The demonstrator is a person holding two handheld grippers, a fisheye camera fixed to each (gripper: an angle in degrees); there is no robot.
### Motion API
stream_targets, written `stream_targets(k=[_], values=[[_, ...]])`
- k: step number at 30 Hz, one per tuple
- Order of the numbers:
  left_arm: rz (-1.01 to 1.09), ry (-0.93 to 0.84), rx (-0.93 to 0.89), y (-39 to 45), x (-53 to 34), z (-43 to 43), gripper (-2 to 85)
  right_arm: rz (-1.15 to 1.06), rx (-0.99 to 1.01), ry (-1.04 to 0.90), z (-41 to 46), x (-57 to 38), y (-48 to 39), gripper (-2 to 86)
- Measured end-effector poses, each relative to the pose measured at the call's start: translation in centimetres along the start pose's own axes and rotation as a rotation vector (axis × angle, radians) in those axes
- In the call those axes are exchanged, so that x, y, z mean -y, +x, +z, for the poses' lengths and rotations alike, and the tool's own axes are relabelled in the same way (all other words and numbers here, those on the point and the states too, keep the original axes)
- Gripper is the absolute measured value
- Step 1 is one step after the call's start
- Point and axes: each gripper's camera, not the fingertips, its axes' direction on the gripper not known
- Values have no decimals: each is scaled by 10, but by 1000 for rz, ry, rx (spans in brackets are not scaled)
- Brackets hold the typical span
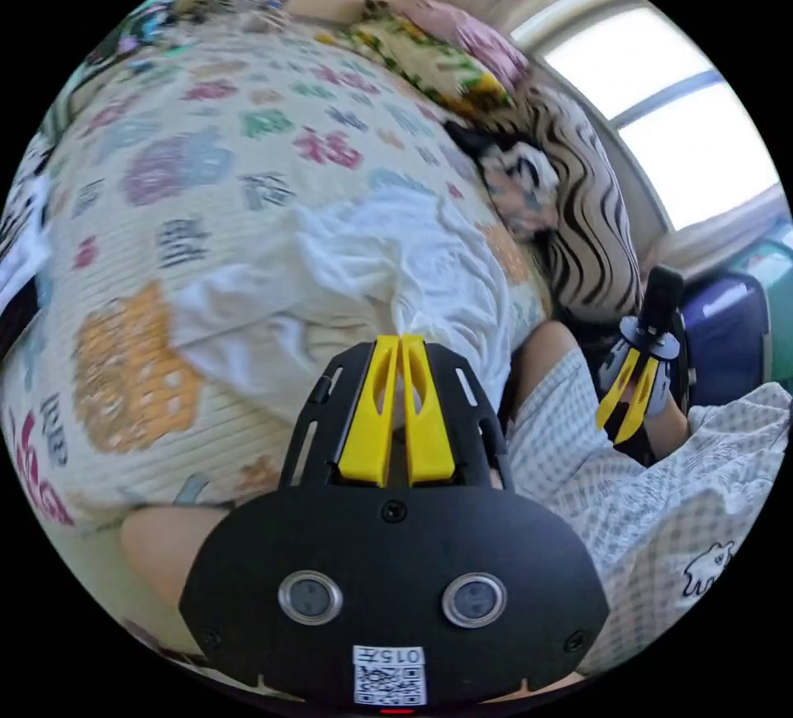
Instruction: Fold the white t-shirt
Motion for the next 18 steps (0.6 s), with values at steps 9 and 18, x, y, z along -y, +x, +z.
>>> stream_targets(k=[9, 18], values=[[-347, 233, 21, -97, -95, -84, 8, -81, -276, 44, 10, 70, 24, 59], [-417, 263, 36, -35, -140, -78, 97, -278, -377, -205, 129, 224, 51, 106]])
